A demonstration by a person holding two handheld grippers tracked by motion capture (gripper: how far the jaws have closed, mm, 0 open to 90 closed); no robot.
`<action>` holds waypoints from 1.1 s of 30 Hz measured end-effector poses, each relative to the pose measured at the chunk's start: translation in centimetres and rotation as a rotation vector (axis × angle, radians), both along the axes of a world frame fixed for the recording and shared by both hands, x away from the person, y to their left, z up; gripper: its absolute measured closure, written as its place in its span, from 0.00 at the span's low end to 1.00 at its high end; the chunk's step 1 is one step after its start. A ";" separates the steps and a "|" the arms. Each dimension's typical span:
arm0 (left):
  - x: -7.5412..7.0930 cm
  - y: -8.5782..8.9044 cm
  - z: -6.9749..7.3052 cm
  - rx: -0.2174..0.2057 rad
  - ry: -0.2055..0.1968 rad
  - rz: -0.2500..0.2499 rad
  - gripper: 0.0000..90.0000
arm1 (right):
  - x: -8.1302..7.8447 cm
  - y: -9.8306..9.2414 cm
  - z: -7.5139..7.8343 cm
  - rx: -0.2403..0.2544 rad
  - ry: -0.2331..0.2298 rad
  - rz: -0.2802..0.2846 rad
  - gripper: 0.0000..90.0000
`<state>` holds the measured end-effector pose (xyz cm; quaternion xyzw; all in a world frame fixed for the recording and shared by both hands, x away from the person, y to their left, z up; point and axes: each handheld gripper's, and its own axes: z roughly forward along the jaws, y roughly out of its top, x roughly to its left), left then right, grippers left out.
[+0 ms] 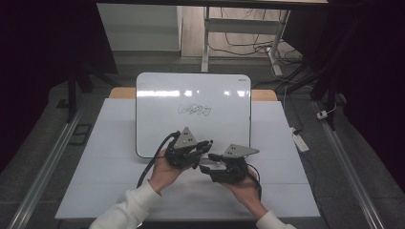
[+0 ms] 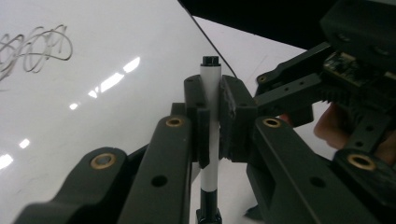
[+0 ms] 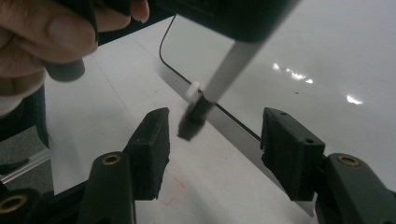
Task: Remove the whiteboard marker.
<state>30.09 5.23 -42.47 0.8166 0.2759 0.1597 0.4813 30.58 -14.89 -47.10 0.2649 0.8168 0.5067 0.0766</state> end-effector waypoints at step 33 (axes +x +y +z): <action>-0.9 -1.9 -0.2 0.024 -0.045 -0.007 0.85 | 1.3 0.7 -0.6 -0.007 0.138 -0.077 0.86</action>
